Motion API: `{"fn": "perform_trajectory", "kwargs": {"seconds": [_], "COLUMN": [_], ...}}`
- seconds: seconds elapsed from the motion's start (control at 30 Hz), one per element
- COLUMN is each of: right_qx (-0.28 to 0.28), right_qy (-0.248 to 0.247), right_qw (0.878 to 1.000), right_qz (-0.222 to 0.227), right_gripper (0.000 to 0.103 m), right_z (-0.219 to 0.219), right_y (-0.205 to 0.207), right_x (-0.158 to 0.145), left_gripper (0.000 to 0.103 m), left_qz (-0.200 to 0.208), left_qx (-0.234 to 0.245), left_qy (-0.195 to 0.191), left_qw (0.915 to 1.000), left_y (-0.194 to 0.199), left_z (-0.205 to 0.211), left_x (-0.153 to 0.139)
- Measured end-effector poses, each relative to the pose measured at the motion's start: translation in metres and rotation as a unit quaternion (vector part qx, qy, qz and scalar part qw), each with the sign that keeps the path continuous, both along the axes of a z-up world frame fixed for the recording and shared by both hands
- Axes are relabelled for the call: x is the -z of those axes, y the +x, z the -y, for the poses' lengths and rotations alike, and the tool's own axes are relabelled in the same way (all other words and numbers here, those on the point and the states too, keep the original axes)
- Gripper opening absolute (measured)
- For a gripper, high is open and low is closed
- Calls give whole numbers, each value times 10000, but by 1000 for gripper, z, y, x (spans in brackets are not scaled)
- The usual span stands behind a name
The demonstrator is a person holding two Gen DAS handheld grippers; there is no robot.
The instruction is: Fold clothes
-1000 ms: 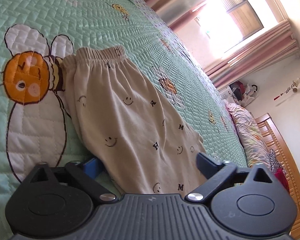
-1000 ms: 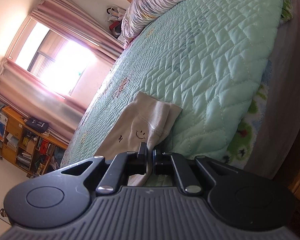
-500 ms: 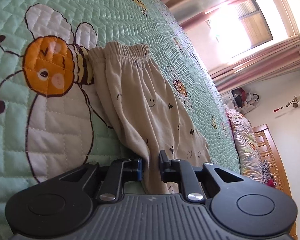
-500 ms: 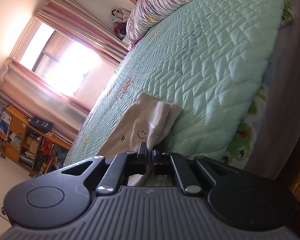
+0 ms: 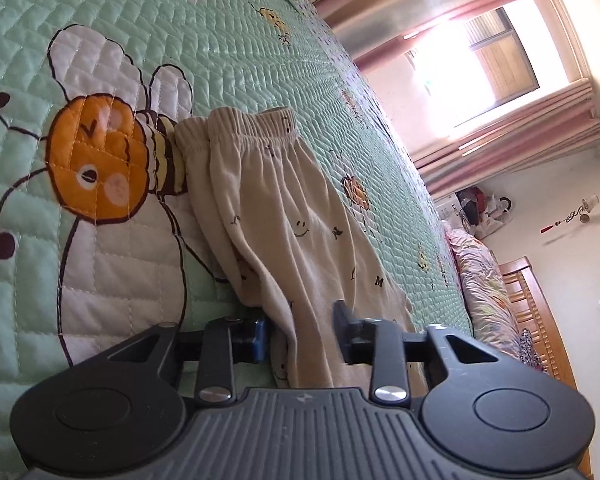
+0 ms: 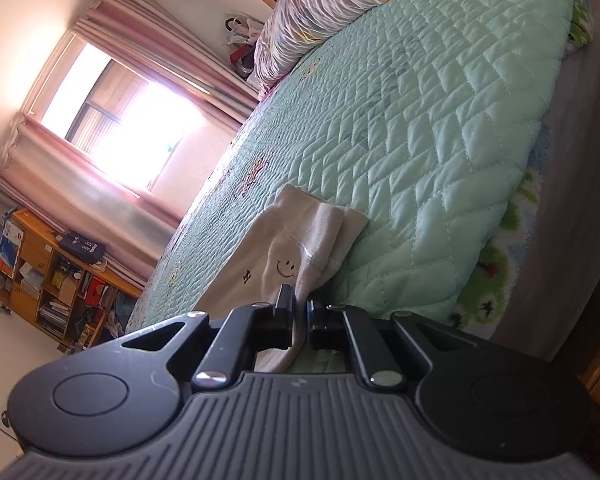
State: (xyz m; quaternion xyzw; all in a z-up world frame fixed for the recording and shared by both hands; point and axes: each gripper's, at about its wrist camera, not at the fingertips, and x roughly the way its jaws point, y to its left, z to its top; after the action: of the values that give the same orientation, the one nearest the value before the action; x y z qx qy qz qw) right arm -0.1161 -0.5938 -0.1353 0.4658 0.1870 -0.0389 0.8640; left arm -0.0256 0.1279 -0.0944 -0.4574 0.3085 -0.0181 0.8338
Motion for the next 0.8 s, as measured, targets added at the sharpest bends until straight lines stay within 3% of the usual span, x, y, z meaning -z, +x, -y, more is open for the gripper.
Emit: {"fn": "perform_trajectory", "kwargs": {"seconds": [0.03,0.23,0.5,0.8], "right_qx": [7,87,222,350], "right_qy": [-12,98,316,556], "right_qw": [10000,9996,9976,9943], "right_qz": [10,253,583,834], "right_gripper": [5,3,3,3], "right_z": [0,-2,-1,-4], "right_y": [0,-2,8,-9], "right_x": [-1,-17,-52,-88], "left_gripper": [6,5,5,5], "left_qz": [-72,67,596,903], "left_qx": [-24,-37,45,12], "left_qy": [61,425,282,-51], "left_qw": [10000,9991,9978,9959], "left_y": [1,0,0,-37], "left_z": [0,11,17,19], "left_x": [0,-27,-84,-123]}}
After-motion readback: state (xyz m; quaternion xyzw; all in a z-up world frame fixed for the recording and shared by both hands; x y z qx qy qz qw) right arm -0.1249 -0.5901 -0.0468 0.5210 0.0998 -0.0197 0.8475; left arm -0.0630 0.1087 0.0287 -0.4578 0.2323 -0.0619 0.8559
